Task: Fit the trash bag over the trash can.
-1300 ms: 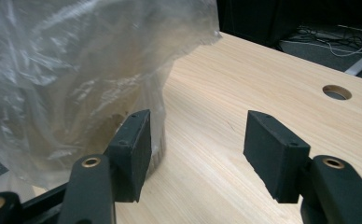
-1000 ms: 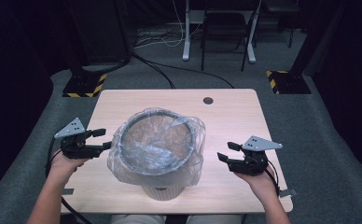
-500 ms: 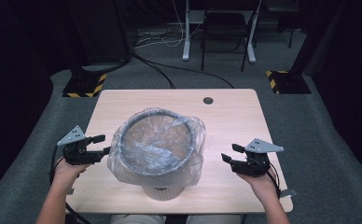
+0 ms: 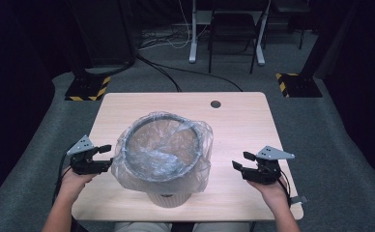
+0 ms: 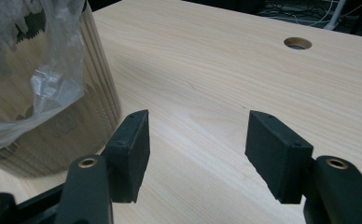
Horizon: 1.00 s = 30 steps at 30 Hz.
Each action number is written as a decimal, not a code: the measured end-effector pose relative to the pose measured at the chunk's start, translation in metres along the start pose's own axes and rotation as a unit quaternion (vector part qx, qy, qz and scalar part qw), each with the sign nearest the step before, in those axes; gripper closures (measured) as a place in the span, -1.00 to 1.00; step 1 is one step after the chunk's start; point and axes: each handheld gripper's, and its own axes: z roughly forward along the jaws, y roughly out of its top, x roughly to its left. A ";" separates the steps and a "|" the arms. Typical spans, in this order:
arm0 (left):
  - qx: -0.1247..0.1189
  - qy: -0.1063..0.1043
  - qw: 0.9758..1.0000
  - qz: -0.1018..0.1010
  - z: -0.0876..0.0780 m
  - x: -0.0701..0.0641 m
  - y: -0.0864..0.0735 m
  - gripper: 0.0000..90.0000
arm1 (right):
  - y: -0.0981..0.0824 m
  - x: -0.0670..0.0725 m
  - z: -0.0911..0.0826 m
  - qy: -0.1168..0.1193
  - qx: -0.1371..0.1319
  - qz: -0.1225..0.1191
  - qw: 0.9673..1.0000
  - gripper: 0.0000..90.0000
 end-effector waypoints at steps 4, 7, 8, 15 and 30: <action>0.009 0.000 1.000 -0.001 0.004 0.001 -0.006 -0.28 | -0.007 -0.004 0.002 -0.008 0.008 0.002 1.000 -0.14; 0.016 0.001 1.000 0.000 0.007 0.001 -0.009 -0.28 | -0.012 -0.007 0.004 -0.009 0.015 0.008 1.000 -0.15; 0.019 0.002 1.000 0.000 0.008 0.001 -0.010 -0.28 | -0.014 -0.008 0.005 -0.010 0.018 0.011 1.000 -0.16; 0.027 -0.002 1.000 -0.001 0.014 0.000 -0.018 -0.32 | -0.025 -0.016 0.009 -0.015 0.027 0.039 0.999 -0.23; 0.082 0.023 0.996 0.001 0.027 0.007 -0.037 -0.37 | -0.044 -0.031 0.022 -0.048 0.052 0.065 0.995 -0.32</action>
